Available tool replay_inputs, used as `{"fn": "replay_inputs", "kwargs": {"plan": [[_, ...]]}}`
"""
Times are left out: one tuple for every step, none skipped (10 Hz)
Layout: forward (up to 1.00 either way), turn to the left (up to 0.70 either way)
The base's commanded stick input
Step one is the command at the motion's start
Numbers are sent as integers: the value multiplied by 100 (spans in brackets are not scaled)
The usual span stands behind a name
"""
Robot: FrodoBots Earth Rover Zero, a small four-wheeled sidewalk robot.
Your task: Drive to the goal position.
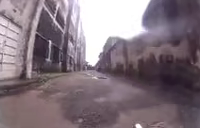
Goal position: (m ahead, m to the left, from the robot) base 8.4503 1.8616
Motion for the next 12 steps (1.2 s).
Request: {"fn": "replay_inputs", "kwargs": {"plan": [[70, 0], [70, 0], [70, 0], [70, 0], [70, 0], [70, 0], [70, 0], [70, 0], [70, 0], [70, 0], [70, 0], [70, 0]]}}
